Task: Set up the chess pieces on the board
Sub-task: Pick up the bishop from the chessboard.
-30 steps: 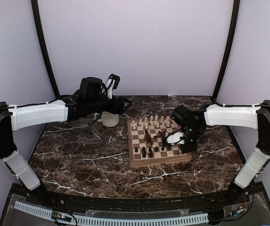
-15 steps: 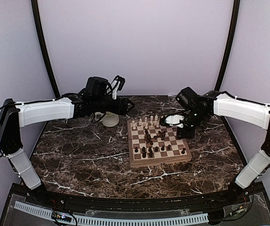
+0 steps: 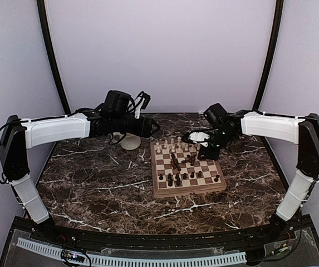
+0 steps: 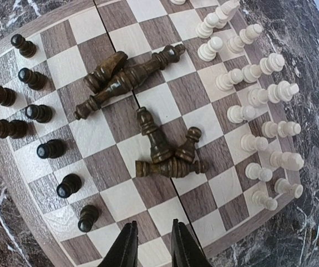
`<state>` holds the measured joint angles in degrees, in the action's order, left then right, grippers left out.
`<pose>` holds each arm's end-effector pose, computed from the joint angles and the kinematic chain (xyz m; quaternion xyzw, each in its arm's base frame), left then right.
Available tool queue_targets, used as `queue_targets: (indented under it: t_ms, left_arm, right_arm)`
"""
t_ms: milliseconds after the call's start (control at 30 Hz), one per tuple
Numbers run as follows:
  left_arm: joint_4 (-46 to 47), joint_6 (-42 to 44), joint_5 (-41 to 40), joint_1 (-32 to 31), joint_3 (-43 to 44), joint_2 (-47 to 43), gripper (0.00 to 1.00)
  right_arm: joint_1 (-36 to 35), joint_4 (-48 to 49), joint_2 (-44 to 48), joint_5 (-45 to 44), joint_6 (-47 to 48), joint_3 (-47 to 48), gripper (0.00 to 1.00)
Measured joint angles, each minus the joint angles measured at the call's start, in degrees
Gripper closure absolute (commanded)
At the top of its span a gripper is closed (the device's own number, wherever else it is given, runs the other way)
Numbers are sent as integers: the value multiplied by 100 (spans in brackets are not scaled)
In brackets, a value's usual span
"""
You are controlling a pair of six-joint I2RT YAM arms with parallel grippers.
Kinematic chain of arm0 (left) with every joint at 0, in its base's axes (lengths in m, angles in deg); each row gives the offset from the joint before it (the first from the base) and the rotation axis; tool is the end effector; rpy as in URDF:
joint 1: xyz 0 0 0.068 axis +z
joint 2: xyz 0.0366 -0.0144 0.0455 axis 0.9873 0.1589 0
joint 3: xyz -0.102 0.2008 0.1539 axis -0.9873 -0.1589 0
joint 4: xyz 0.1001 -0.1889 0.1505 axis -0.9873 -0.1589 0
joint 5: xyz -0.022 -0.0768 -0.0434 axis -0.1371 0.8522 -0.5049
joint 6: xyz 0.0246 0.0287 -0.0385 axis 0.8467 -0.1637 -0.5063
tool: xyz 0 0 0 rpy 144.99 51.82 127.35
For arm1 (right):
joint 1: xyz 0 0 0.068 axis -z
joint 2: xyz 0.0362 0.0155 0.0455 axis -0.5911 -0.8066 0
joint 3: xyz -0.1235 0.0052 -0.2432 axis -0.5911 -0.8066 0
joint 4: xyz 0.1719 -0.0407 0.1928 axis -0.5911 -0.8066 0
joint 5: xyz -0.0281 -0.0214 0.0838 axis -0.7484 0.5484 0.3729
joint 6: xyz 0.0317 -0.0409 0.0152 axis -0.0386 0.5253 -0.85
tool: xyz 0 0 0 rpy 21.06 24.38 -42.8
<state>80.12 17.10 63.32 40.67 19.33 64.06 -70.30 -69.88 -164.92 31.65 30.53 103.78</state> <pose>0.3124 -0.2714 0.2933 0.2408 0.8031 -0.3017 0.4539 0.2897 0.2019 0.2283 -0.5773 0.7794 0.0618 0.2353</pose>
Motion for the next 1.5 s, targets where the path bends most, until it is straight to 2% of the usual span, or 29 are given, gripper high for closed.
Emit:
queue_targets:
  t_ms: [467,900,1133,1500]
  left_arm:
    - [-59,-568,28,0,-713,-577,36]
    - [37,-809,0,0,-874,-682,36]
    - [201,-883,44,0,-879,-490,36]
    - [575,-1204,437,0,-892,70,35]
  right_arm:
    - [-74,219,-1126,328,192,743,82]
    - [-105,280,-1392,389,284,761,79]
    - [-138,326,-1517,402,293,758,80]
    - [-129,492,-1478,638,225,660,90]
